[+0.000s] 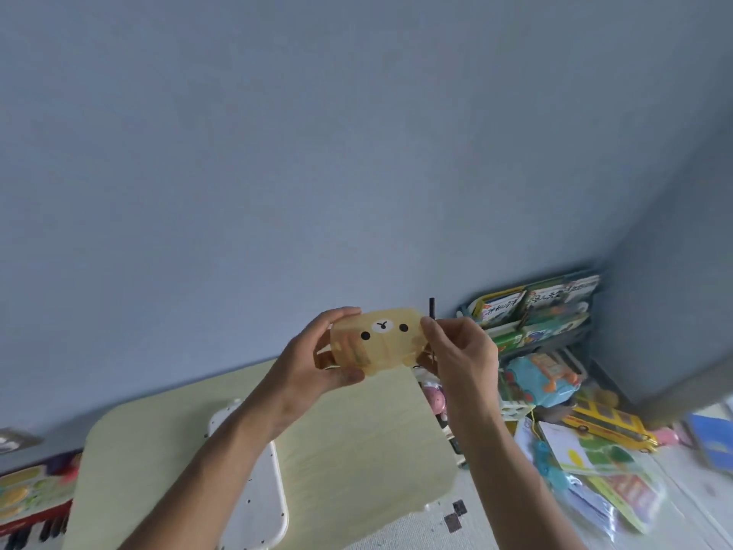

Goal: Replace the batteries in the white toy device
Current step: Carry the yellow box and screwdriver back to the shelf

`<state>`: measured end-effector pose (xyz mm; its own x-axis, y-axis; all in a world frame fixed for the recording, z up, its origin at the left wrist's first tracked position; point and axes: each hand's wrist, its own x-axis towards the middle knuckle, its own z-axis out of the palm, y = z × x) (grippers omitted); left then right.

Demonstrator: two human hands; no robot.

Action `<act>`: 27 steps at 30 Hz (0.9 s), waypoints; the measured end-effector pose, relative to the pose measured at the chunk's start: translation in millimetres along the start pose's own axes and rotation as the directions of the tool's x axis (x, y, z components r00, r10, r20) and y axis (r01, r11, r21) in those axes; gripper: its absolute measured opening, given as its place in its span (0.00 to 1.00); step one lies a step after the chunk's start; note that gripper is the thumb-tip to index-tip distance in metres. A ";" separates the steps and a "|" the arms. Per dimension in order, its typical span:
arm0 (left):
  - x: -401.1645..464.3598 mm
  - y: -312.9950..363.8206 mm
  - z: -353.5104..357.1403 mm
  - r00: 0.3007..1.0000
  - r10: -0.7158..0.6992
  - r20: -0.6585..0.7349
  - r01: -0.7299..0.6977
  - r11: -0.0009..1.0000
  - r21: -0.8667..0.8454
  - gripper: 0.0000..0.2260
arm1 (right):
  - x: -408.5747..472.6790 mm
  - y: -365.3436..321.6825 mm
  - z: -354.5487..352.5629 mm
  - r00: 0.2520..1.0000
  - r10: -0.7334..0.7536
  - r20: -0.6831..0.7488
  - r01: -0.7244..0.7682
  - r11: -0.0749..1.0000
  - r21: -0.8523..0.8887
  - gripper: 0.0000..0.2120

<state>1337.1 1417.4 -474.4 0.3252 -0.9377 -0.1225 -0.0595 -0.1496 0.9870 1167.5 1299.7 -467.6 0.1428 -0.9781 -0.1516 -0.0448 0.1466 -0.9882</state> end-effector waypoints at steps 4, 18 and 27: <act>-26.2 131.0 30.0 0.989 0.024 0.148 -0.006 0.992 -0.123 0.32 | -38.4 -116.7 -56.5 0.995 -0.051 -0.088 0.051 0.999 -0.009 0.07; -90.2 414.3 302.3 0.796 0.120 0.593 0.085 0.948 -0.306 0.29 | -156.0 -362.7 -365.6 0.809 -0.130 -0.573 0.162 0.987 0.004 0.09; -114.6 478.3 569.6 0.610 0.135 0.781 0.126 0.956 -0.264 0.33 | -179.1 -390.4 -614.1 0.584 -0.185 -0.790 0.250 0.967 -0.042 0.09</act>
<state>733.8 1274.7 -47.9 -0.5465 -0.8371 -0.0226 0.2332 -0.1780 0.9560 552.2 1326.9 -40.6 -0.6899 -0.7151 0.1125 -0.0490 -0.1090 -0.9928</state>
